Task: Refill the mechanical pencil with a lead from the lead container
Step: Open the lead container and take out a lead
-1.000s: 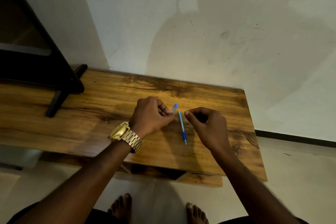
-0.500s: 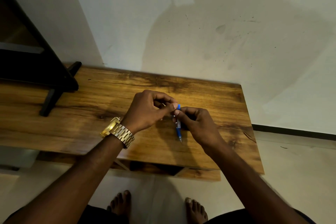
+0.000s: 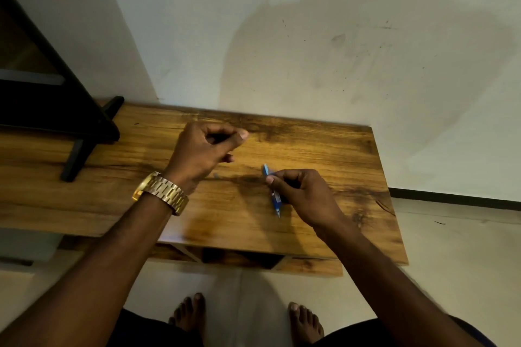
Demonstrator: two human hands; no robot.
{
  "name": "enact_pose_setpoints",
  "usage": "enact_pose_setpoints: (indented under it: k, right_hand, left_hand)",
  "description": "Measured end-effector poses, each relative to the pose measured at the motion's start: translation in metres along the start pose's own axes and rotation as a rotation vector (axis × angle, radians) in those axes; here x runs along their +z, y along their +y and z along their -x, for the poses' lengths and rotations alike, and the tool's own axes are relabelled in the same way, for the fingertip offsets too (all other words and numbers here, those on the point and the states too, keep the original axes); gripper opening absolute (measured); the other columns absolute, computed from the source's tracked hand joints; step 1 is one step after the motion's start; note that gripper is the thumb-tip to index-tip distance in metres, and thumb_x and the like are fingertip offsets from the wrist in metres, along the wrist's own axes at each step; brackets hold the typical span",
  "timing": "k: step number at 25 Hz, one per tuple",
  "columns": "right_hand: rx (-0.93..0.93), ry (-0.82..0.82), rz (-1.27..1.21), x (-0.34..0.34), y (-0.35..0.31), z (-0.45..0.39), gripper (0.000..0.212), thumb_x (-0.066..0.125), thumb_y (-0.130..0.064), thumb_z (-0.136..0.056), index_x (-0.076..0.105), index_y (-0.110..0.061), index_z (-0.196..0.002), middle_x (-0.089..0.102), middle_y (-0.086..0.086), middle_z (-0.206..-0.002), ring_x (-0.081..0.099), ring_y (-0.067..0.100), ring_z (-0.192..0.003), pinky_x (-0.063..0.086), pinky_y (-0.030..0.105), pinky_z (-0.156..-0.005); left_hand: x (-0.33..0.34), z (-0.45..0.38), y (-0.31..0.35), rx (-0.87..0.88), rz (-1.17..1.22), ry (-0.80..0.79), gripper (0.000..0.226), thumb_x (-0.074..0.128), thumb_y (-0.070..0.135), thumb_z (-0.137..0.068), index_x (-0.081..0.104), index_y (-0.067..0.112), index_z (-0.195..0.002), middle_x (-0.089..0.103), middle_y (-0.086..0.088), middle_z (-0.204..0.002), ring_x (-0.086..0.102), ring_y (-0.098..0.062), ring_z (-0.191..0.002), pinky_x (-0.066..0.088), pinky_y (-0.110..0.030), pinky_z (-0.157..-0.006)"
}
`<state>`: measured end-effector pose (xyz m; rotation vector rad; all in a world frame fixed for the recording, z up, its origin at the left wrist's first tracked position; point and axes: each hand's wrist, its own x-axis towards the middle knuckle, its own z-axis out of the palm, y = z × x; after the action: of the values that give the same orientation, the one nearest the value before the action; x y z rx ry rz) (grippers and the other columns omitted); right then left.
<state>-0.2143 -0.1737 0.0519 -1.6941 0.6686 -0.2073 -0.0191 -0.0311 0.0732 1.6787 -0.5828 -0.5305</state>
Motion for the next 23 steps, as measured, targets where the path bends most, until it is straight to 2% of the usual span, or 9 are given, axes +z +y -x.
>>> enact_pose_setpoints:
  k: [2,4,6,10,14,16,18,20,23]
  right_hand:
    - [0.028,0.096,-0.098,-0.003,0.003,-0.003,0.02,0.07,-0.028,-0.105,0.086,-0.018,-0.1,0.084,-0.019,-0.097,0.075,-0.007,-0.098,0.063,0.02,-0.076]
    - [0.071,0.176,-0.179,-0.007,0.004,-0.008,0.018,0.067,-0.03,-0.107,0.085,-0.025,-0.11,0.084,-0.016,-0.1,0.076,0.0,-0.103,0.063,0.021,-0.076]
    - [0.125,0.214,-0.251,-0.01,0.006,-0.012,0.02,0.065,-0.028,-0.109,0.083,-0.028,-0.116,0.084,-0.013,-0.102,0.076,0.01,-0.106,0.063,0.025,-0.079]
    - [0.199,0.216,-0.38,-0.008,0.007,-0.014,0.018,0.064,-0.023,-0.108,0.081,-0.028,-0.114,0.083,-0.024,-0.097,0.071,0.014,-0.103,0.065,0.032,-0.088]
    - [0.217,0.283,-0.476,-0.009,0.002,-0.011,0.022,0.072,-0.022,-0.103,0.078,-0.019,-0.124,0.081,-0.006,-0.092,0.07,0.017,-0.095,0.064,0.038,-0.09]
    - [0.159,0.324,-0.478,-0.01,-0.007,-0.008,0.024,0.072,-0.021,-0.104,0.072,-0.016,-0.127,0.078,0.003,-0.101,0.072,0.021,-0.095,0.064,0.04,-0.088]
    - [0.073,0.305,-0.519,-0.01,-0.02,-0.002,0.022,0.07,-0.017,-0.105,0.07,-0.012,-0.127,0.076,0.008,-0.105,0.075,0.022,-0.093,0.067,0.038,-0.084]
    - [-0.022,0.223,-0.497,-0.007,-0.033,0.009,0.022,0.075,-0.016,-0.1,0.075,-0.011,-0.122,0.077,0.007,-0.101,0.076,0.018,-0.088,0.067,0.033,-0.082]
    - [-0.165,0.119,-0.284,0.003,-0.046,0.026,0.025,0.083,-0.012,-0.092,0.078,-0.015,-0.115,0.083,-0.002,-0.097,0.079,0.011,-0.09,0.066,0.029,-0.082]
  left_hand:
    - [-0.016,-0.008,-0.012,0.046,-0.363,0.059,0.01,0.091,0.031,-0.087,0.089,0.025,-0.095,0.087,0.006,-0.097,0.08,-0.005,-0.078,0.061,-0.018,-0.068]
    - [-0.014,-0.01,-0.021,0.084,-0.688,0.044,0.012,0.09,0.031,-0.088,0.09,0.021,-0.093,0.087,0.004,-0.095,0.069,0.007,-0.071,0.047,-0.006,-0.068]
    - [0.0,-0.011,-0.027,0.078,-0.775,-0.017,0.011,0.09,0.027,-0.088,0.09,0.018,-0.093,0.087,0.001,-0.097,0.071,0.0,-0.078,0.047,-0.009,-0.07]
    - [0.014,-0.014,-0.032,-0.03,-0.82,-0.03,0.009,0.093,0.024,-0.085,0.09,0.018,-0.091,0.087,0.0,-0.097,0.079,-0.014,-0.092,0.066,-0.037,-0.085]
    - [0.014,-0.01,-0.028,-0.065,-0.771,0.006,0.008,0.093,0.022,-0.085,0.089,0.017,-0.09,0.086,0.0,-0.094,0.078,-0.013,-0.087,0.067,-0.04,-0.085]
    - [0.014,-0.01,-0.02,-0.095,-0.516,0.075,0.017,0.079,0.031,-0.099,0.087,0.016,-0.103,0.086,-0.005,-0.102,0.078,-0.02,-0.09,0.065,-0.039,-0.091]
    - [0.02,0.0,-0.01,-0.304,0.282,0.086,0.046,0.052,0.047,-0.111,0.079,0.012,-0.122,0.084,-0.013,-0.118,0.077,-0.027,-0.108,0.06,-0.043,-0.098]
    - [0.036,0.019,-0.006,-0.424,1.007,-0.048,0.077,0.03,0.065,-0.11,0.067,0.004,-0.141,0.075,-0.019,-0.14,0.069,-0.029,-0.132,0.052,-0.04,-0.11]
    - [0.062,0.042,-0.012,-0.473,1.283,-0.213,0.104,0.016,0.081,-0.102,0.053,0.001,-0.156,0.061,-0.02,-0.157,0.049,-0.035,-0.155,0.035,-0.043,-0.13]
